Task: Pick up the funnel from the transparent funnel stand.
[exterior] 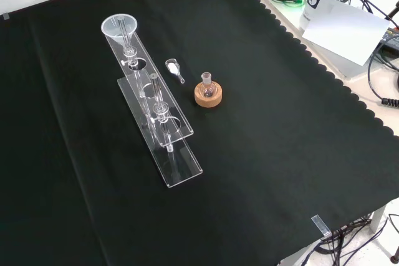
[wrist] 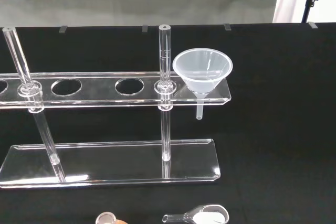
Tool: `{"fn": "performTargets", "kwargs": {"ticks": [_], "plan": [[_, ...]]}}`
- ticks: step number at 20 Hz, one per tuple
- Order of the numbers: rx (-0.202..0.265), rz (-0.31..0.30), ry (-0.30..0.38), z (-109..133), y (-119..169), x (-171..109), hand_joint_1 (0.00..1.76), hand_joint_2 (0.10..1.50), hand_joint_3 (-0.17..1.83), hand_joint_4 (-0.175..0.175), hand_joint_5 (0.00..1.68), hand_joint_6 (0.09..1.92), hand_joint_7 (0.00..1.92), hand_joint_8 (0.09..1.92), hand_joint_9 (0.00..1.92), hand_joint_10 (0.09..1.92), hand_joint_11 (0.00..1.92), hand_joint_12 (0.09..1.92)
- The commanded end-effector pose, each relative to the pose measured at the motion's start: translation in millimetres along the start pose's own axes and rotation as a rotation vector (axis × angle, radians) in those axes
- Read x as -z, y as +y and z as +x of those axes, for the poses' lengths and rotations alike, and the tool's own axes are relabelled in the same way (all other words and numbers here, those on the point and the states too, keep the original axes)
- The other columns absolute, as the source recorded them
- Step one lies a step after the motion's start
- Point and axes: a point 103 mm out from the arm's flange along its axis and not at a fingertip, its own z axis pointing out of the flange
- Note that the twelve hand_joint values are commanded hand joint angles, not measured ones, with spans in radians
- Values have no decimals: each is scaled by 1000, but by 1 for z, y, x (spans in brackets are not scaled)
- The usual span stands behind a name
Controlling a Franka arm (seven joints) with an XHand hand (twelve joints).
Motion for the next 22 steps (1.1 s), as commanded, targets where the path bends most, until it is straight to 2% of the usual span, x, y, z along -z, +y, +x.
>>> {"fn": "performTargets", "kwargs": {"ticks": [1, 11, 17, 22], "plan": [[-18, 10, -1, -7, 9, -6, 0, 1207, 399, 11, 186, 87, 3, 530, 192, 642, 233, 1318], [-87, 51, -6, -37, 51, -28, 0, 1206, 387, 9, 197, 87, 10, 532, 196, 644, 230, 1320], [-75, 56, -20, -53, 104, -43, 47, 1163, 349, 4, 212, 87, 43, 540, 223, 653, 236, 1336], [-51, 124, -8, -64, 158, -62, 179, 1072, 299, 0, 213, 87, 78, 554, 259, 669, 243, 1354]]}}
